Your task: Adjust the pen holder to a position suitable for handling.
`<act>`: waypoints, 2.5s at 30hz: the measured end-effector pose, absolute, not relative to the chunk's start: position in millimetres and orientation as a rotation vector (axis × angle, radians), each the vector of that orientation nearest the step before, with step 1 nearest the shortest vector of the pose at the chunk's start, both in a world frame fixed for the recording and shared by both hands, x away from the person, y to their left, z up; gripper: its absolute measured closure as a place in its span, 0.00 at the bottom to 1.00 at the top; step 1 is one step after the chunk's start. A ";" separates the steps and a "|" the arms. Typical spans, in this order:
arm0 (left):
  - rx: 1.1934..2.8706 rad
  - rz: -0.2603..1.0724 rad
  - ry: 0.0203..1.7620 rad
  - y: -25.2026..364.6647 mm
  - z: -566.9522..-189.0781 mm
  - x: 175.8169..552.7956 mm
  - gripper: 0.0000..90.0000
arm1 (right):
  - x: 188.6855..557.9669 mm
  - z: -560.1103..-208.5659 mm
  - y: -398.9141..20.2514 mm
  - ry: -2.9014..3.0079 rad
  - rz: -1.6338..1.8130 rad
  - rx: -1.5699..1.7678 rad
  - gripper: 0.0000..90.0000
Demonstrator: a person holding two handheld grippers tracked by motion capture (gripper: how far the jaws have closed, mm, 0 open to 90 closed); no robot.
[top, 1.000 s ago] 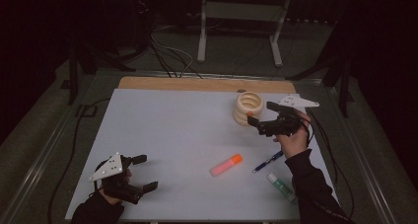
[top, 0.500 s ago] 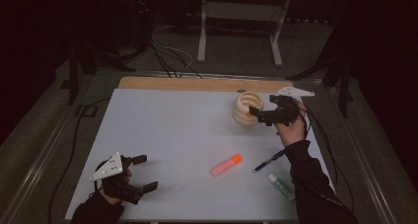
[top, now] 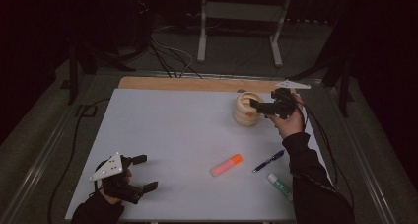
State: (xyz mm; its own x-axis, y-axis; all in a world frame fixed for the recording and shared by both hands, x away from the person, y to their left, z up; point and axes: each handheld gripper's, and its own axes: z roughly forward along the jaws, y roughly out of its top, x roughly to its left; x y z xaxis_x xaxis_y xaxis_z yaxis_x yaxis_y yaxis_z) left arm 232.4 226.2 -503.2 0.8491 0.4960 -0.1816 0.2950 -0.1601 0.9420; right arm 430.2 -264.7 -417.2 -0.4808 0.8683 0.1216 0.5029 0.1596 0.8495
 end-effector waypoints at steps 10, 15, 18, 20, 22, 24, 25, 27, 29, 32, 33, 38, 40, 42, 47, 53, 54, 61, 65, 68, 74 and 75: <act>1.756 0.197 0.607 226.6 -503.0 232.3 0.00 | 446.8 -417.3 -258.3 2.083 1.146 1.342 0.11; 1.756 0.198 0.606 227.1 -502.9 232.3 0.00 | 452.4 -420.4 -255.4 2.086 1.087 1.378 0.23; 1.756 0.198 0.606 226.9 -502.8 232.2 0.00 | 454.9 -423.4 -255.2 2.085 1.059 1.396 0.30; 1.757 0.198 0.605 226.9 -503.0 232.2 0.00 | 456.0 -426.0 -254.7 2.070 1.024 1.403 0.34; 1.757 0.198 0.605 227.0 -503.1 232.3 0.00 | 458.0 -428.9 -255.1 2.053 0.992 1.421 0.38; 1.757 0.197 0.604 227.0 -503.0 232.3 0.00 | 459.7 -431.5 -255.7 2.052 0.971 1.435 0.42; 1.757 0.198 0.604 227.0 -503.1 232.3 0.00 | 460.3 -432.5 -255.5 2.048 0.959 1.438 0.45; 1.757 0.197 0.605 227.0 -503.3 232.4 0.00 | 462.1 -435.8 -255.0 2.057 0.937 1.449 0.48; 1.756 0.197 0.606 226.9 -503.3 232.5 0.00 | 463.9 -439.3 -254.1 2.063 0.908 1.459 0.50; 1.757 0.195 0.607 226.6 -503.5 232.4 0.00 | 466.3 -443.3 -252.9 2.059 0.886 1.477 0.54; 1.756 0.194 0.607 226.7 -503.4 232.5 0.00 | 466.9 -444.2 -252.9 2.057 0.881 1.480 0.55; 1.756 0.194 0.606 226.9 -503.5 232.5 0.00 | 470.4 -449.2 -251.6 2.041 0.847 1.516 0.63; 1.756 0.194 0.605 226.9 -503.5 232.5 0.00 | 471.4 -450.8 -251.2 2.038 0.831 1.528 0.67; 1.756 0.192 0.606 226.9 -503.6 232.5 0.00 | 472.0 -451.8 -251.2 2.036 0.822 1.537 0.67; 1.760 0.192 0.605 226.4 -503.6 232.5 0.00 | 472.5 -450.0 -249.9 2.020 0.800 1.555 0.80; 1.757 0.193 0.605 226.9 -503.4 232.6 0.00 | 470.6 -447.1 -246.0 2.030 0.782 1.551 0.83; 1.757 0.194 0.603 227.0 -503.3 232.6 0.00 | 470.0 -446.8 -245.4 2.032 0.780 1.551 0.83; 1.758 0.195 0.604 226.6 -503.3 232.6 0.00 | 464.0 -445.8 -237.6 2.067 0.789 1.518 0.84; 1.758 0.192 0.604 226.4 -503.6 232.9 0.00 | 460.4 -442.4 -231.7 2.085 0.803 1.495 0.84; 1.760 0.193 0.602 226.2 -503.4 232.7 0.00 | 457.7 -439.3 -226.2 2.095 0.804 1.478 0.84; 1.758 0.192 0.603 226.4 -503.3 232.8 0.00 | 451.5 -433.7 -213.2 2.124 0.808 1.443 0.84; 1.758 0.193 0.602 226.3 -503.2 232.8 0.00 | 450.2 -432.7 -210.6 2.130 0.811 1.439 0.84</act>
State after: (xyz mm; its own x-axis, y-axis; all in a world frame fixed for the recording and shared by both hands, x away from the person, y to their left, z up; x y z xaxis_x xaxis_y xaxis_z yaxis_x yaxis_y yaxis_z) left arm 232.8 226.3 -503.2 0.8521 0.4907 -0.1819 0.2930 -0.1592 0.9428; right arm 450.2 -210.6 -432.7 -0.3598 0.9324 -0.0354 0.6725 0.2855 0.6828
